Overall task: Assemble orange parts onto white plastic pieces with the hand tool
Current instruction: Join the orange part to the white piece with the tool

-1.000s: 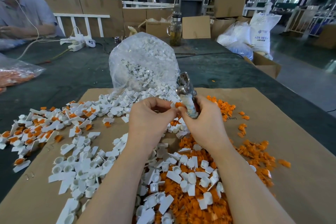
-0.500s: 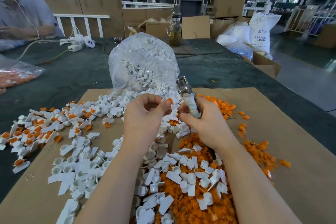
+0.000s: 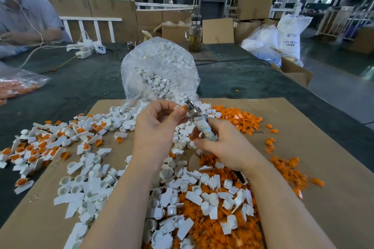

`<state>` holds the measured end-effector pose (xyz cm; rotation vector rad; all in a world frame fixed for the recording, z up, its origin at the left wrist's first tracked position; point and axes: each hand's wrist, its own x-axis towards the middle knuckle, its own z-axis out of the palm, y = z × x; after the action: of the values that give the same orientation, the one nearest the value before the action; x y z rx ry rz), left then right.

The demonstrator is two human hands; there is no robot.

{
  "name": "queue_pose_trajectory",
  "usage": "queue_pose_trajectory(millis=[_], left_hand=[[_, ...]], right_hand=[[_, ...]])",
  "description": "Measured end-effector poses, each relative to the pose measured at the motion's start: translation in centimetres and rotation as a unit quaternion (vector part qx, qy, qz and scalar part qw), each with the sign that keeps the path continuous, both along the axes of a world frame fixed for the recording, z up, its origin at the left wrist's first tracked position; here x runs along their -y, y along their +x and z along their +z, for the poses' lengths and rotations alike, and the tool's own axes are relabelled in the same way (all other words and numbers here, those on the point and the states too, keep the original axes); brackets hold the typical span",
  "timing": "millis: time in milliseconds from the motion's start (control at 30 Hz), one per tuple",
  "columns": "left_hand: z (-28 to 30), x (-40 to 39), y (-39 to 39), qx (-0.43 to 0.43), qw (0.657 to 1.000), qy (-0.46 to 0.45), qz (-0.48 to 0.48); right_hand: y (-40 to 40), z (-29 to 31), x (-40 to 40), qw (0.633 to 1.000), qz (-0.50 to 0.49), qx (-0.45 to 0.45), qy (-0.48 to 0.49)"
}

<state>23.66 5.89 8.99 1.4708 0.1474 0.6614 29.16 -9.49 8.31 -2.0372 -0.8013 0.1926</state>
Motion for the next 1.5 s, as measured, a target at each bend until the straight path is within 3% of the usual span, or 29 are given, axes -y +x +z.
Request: queue_pose_trajectory(millis=[600, 733, 800, 933, 1033, 1133, 1267, 1333, 1433, 1500], left_hand=[[0.0, -0.3, 0.2, -0.010, 1.000, -0.015, -0.011], [-0.1, -0.5, 0.3, -0.045, 0.993, -0.108, -0.013], [0.0, -1.0, 0.2, -0.066, 0.971, -0.228, 0.009], [0.1, -3.2, -0.1, -0.062, 0.870, -0.478, 0.101], [0.0, -4.7, -0.3, -0.008, 0.822, -0.552, 0.140], [-0.2, -5.8, -0.5, 0.033, 0.809, -0.568, 0.148], [-0.1, -5.9, -0.7, 0.036, 0.829, -0.541, 0.136], [0.1, -5.6, -0.8, -0.038, 0.882, -0.455, 0.115], [0.2, -4.5, -0.7, -0.205, 0.957, -0.194, 0.066], [-0.1, -3.5, -0.7, -0.294, 0.955, 0.035, 0.023]], right_hand=[[-0.2, -0.4, -0.8, 0.999, -0.022, 0.041, -0.017], [0.2, -1.1, -1.0, 0.997, -0.042, 0.064, -0.030], [0.3, -1.3, -1.0, 0.994, -0.060, 0.082, -0.033], [0.4, -1.2, -0.7, 0.991, -0.104, 0.088, 0.005], [0.5, -1.1, -0.5, 0.987, -0.126, 0.102, 0.000], [0.5, -1.1, -0.5, 0.984, -0.136, 0.111, -0.011], [0.5, -1.0, -0.5, 0.983, -0.145, 0.117, -0.009], [0.5, -1.0, -0.5, 0.982, -0.149, 0.118, -0.007], [0.5, -0.9, -0.5, 0.981, -0.154, 0.118, -0.007], [0.5, -0.8, -0.5, 0.980, -0.156, 0.122, -0.009]])
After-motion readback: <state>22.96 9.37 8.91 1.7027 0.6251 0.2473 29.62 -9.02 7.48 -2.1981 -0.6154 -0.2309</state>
